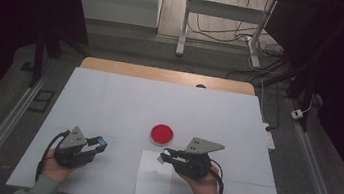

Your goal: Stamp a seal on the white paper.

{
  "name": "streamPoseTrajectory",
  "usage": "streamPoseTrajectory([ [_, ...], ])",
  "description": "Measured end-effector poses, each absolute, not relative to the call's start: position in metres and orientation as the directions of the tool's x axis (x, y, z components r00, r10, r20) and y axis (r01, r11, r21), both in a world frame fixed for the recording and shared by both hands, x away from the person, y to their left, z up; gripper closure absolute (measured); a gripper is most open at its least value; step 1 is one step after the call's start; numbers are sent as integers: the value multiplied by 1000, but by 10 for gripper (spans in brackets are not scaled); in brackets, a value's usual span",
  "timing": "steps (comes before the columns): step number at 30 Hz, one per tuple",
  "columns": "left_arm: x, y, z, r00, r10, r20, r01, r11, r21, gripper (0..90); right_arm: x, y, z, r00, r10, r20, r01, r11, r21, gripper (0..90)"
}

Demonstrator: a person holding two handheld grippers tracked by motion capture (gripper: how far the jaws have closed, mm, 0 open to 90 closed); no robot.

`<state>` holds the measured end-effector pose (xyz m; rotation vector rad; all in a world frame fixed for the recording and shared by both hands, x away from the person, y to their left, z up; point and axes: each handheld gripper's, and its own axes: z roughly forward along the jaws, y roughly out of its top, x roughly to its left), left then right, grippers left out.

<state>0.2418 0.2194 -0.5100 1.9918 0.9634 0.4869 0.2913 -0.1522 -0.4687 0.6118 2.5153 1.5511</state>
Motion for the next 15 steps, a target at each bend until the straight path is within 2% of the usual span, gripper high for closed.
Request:
streamPoseTrajectory([
  [15, 242, 219, -510, 628, 778, -16, 449, -346, 824, 654, 294, -160, -462, -898, 427, 102, 272, 359, 893, 753],
])
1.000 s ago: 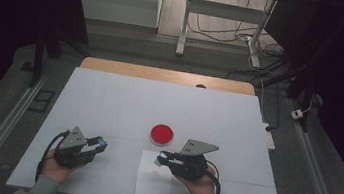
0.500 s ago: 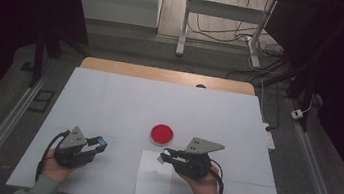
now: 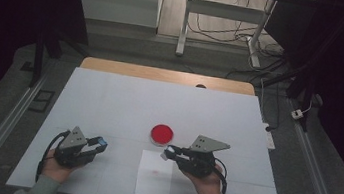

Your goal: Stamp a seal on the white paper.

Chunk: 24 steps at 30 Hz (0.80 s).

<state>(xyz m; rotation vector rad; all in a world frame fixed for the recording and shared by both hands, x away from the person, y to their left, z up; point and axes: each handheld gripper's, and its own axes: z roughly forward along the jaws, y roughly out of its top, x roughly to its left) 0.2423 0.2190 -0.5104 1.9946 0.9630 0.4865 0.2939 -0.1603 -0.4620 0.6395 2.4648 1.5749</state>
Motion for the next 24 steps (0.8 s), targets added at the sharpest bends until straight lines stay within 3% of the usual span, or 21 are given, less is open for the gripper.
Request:
streamPoseTrajectory([
  [24, 243, 216, -511, 645, 764, -21, 441, -350, 826, 654, 294, -160, -459, -902, 419, 102, 267, 357, 895, 754],
])
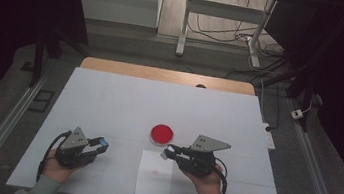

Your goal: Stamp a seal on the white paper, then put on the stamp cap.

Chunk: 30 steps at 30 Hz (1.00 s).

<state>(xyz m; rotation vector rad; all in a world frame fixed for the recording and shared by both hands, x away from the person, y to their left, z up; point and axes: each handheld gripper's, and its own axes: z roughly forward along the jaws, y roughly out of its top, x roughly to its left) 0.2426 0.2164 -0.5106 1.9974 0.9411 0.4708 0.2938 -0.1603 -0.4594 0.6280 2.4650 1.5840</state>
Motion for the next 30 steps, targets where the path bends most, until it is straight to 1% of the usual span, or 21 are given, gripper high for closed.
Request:
streamPoseTrajectory([
  [30, 244, 202, -508, 677, 736, -19, 422, -367, 829, 654, 293, -160, -458, -903, 418, 100, 263, 355, 897, 753],
])
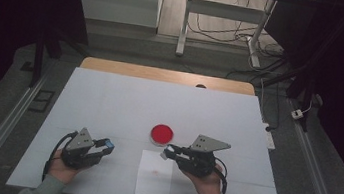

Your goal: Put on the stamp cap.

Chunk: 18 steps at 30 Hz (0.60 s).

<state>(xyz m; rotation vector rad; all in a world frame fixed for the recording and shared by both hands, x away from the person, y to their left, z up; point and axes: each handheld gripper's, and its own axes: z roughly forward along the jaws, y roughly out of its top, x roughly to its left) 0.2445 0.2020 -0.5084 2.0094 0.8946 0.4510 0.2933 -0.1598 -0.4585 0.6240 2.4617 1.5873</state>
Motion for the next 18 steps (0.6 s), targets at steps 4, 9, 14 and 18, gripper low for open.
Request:
streamPoseTrajectory([
  [4, 244, 200, -508, 679, 734, -19, 420, -368, 830, 654, 293, -160, -458, -903, 420, 96, 259, 352, 899, 753],
  [9, 245, 199, -508, 681, 732, -18, 419, -369, 830, 654, 293, -161, -457, -901, 423, 94, 257, 348, 902, 753],
  [14, 245, 197, -508, 684, 729, -18, 417, -372, 829, 654, 293, -161, -457, -900, 426, 95, 258, 345, 903, 753],
  [18, 245, 195, -508, 689, 725, -18, 415, -374, 829, 654, 293, -161, -457, -900, 426, 95, 258, 343, 903, 754],
])
